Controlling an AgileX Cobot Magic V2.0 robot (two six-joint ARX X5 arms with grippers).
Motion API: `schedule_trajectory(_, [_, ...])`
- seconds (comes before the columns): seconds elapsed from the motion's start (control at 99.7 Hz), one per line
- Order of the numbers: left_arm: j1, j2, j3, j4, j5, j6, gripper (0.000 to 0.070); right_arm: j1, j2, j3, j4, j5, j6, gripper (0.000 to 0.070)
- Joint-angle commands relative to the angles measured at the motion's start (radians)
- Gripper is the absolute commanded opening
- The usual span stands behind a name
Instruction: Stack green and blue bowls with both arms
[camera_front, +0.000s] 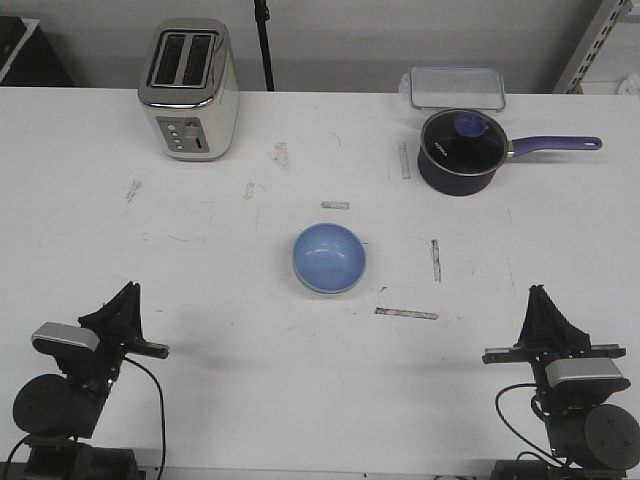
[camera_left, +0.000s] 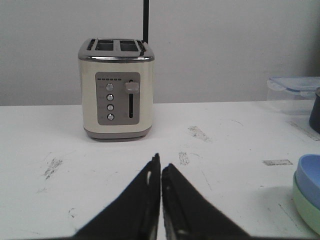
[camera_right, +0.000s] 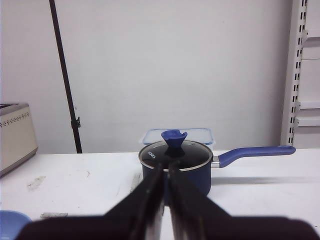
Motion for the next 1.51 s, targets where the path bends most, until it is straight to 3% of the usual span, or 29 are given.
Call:
schedule_trajectory(0.0, [0.002, -0.010, 0.009, 0.010, -0.002, 0.008, 0.0002, 0.001, -0.002, 0.003, 0.007, 0.000, 0.010, 0.0006])
schedule_trajectory(0.311, [0.000, -0.026, 0.003, 0.003, -0.007, 0.008, 0.0001, 0.001, -0.002, 0.003, 0.007, 0.000, 0.010, 0.0006])
schedule_trajectory(0.582, [-0.005, -0.126, -0.138, 0.143, -0.108, 0.009, 0.0002, 0.001, -0.002, 0.003, 0.007, 0.000, 0.010, 0.0006])
schedule_trajectory(1.013, [-0.005, -0.250, -0.308, 0.136, -0.108, 0.009, 0.0002, 0.001, -0.002, 0.003, 0.007, 0.000, 0.010, 0.0006])
schedule_trajectory(1.204, [-0.005, -0.249, -0.398, 0.209, -0.111, 0.008, 0.0002, 0.001, -0.002, 0.003, 0.007, 0.000, 0.010, 0.0006])
schedule_trajectory(1.495, [-0.006, -0.249, -0.398, 0.174, -0.150, 0.009, 0.0002, 0.001, -0.002, 0.003, 0.007, 0.000, 0.010, 0.0006])
